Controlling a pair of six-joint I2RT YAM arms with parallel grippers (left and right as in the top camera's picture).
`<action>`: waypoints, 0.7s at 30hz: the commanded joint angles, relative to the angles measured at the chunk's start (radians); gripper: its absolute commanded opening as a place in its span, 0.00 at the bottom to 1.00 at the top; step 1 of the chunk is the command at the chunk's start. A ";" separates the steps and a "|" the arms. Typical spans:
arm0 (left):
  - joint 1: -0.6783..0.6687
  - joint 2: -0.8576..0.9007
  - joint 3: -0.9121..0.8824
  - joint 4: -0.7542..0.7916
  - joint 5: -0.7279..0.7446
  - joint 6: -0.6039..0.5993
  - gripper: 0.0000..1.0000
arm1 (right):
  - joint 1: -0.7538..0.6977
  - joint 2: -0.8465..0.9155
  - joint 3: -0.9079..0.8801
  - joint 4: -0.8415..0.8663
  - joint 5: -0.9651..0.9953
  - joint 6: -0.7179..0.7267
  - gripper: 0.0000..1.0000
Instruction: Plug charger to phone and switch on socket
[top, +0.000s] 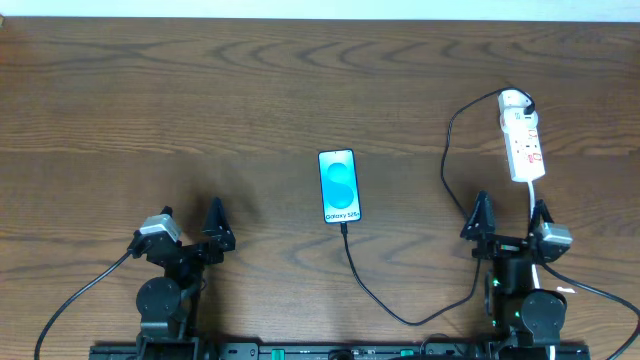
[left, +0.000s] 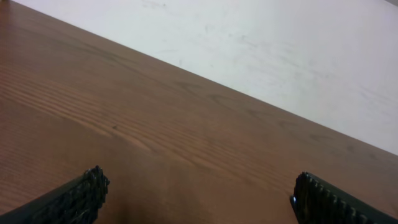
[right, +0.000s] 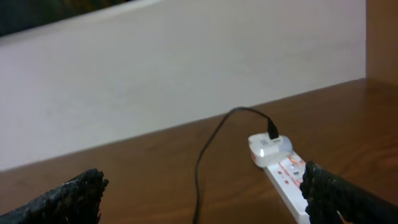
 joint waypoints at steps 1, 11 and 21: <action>0.005 0.004 -0.012 -0.047 -0.017 -0.001 0.98 | 0.003 -0.011 -0.002 -0.023 0.011 -0.057 0.99; 0.005 0.004 -0.012 -0.047 -0.017 -0.001 0.98 | 0.003 -0.011 -0.002 -0.129 -0.012 -0.146 0.99; 0.005 0.004 -0.012 -0.047 -0.017 -0.001 0.98 | 0.003 -0.011 -0.002 -0.130 -0.018 -0.146 0.99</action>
